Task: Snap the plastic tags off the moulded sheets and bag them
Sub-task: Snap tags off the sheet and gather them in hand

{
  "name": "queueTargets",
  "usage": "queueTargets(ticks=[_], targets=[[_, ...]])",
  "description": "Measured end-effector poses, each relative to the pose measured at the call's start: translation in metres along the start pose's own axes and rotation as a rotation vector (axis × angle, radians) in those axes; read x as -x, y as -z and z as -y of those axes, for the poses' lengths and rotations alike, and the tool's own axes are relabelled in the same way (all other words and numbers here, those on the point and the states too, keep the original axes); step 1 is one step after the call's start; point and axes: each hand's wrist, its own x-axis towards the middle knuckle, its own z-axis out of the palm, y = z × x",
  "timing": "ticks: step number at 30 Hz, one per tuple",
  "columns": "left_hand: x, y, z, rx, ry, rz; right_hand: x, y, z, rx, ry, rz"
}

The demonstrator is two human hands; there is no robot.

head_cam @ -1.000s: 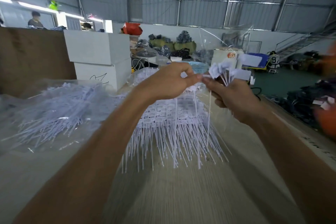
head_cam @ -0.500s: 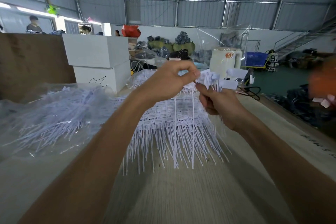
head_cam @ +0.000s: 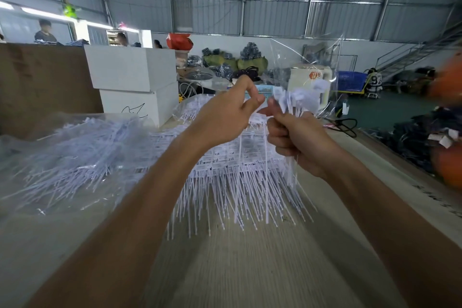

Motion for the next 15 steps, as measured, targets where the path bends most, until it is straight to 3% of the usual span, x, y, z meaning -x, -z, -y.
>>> queueTargets(ticks=[3, 7, 11, 15], targets=[[-0.001, -0.001, 0.0, -0.027, -0.017, -0.026, 0.004, -0.002, 0.002, 0.044, 0.038, 0.078], [-0.005, -0.001, -0.002, 0.17, 0.068, -0.035, 0.009, -0.006, 0.007, 0.144, 0.075, 0.05], [-0.006, 0.003, 0.001, 0.212, 0.164, -0.012, 0.008, -0.008, 0.014, 0.796, 0.463, -0.086], [-0.005, 0.008, 0.0, 0.276, 0.235, 0.043, 0.002, -0.011, 0.01, 1.126, 0.997, -0.143]])
